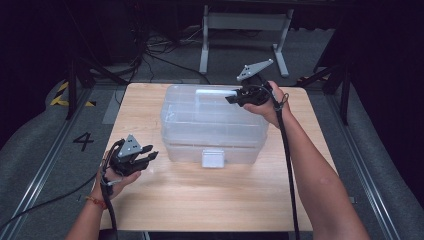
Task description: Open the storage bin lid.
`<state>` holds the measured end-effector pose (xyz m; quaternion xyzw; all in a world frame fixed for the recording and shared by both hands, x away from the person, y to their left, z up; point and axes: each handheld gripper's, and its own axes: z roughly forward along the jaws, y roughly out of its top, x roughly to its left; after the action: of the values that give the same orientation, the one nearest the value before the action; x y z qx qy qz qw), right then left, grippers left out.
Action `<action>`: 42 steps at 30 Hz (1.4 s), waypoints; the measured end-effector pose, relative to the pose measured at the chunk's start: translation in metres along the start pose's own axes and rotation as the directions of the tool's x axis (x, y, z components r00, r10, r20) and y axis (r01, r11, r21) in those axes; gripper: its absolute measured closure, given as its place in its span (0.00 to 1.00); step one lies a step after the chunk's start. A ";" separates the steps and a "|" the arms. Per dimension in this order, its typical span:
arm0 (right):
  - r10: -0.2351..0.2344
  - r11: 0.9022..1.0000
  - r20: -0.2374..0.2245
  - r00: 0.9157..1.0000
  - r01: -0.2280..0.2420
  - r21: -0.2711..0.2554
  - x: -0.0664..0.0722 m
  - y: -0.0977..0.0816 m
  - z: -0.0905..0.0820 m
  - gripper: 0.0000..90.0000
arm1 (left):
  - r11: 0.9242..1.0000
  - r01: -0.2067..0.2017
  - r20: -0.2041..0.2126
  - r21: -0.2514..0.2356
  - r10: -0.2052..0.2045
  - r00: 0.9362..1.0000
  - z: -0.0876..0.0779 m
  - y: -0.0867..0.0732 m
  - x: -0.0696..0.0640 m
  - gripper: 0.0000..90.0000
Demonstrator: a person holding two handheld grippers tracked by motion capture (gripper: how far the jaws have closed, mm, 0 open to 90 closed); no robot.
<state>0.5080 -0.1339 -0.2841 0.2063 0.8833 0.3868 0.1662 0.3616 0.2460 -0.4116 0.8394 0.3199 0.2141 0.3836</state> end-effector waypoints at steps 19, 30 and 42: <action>0.006 1.000 0.003 1.000 -0.006 0.000 -0.002 0.002 0.000 0.81 | 0.999 0.038 0.071 -0.030 -0.036 0.997 0.003 0.034 -0.003 0.91; 0.008 1.000 0.007 1.000 -0.008 0.001 -0.002 0.002 0.001 0.81 | 0.997 0.052 0.078 -0.055 -0.048 0.996 0.008 0.036 -0.003 1.00; 0.003 1.000 0.017 1.000 -0.003 0.013 -0.001 0.003 0.001 0.81 | 0.995 0.057 0.063 -0.080 -0.052 0.997 0.012 0.034 -0.003 1.00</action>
<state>0.5095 -0.1319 -0.2822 0.2119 0.8841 0.3794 0.1719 0.3794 0.2212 -0.3923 0.8202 0.3216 0.1907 0.4329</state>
